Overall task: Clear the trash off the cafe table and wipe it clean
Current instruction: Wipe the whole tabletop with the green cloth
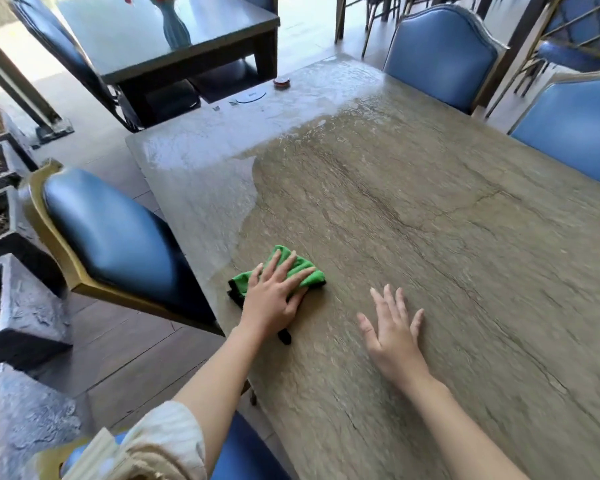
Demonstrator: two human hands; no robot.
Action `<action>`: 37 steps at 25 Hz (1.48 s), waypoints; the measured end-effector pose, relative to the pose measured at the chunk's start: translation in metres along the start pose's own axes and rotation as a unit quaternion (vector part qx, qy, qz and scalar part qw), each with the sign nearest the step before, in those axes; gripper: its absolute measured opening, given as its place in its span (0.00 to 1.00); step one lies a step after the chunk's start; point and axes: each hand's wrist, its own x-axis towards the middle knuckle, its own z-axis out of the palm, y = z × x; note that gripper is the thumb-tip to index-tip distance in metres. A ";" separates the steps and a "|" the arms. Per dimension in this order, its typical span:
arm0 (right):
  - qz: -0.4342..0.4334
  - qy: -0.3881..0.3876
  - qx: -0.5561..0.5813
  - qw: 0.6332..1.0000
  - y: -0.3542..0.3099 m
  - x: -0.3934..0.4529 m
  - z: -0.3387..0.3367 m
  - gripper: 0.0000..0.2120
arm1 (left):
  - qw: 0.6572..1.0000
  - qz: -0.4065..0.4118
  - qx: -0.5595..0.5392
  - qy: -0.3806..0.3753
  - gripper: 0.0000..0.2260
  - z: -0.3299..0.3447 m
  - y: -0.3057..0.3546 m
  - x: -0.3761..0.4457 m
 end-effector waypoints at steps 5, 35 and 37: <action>-0.005 0.050 -0.081 0.995 0.015 -0.035 0.005 0.38 | 0.992 -0.128 -0.005 -0.011 0.22 -0.002 0.009 -0.010; 0.066 -0.107 -0.134 0.983 0.006 -0.085 0.016 0.36 | 0.992 0.117 -0.018 -0.052 0.21 -0.013 0.016 -0.066; 0.072 -0.095 -0.114 0.986 0.007 -0.084 0.016 0.37 | 0.977 0.205 -0.028 -0.053 0.20 -0.013 -0.003 -0.059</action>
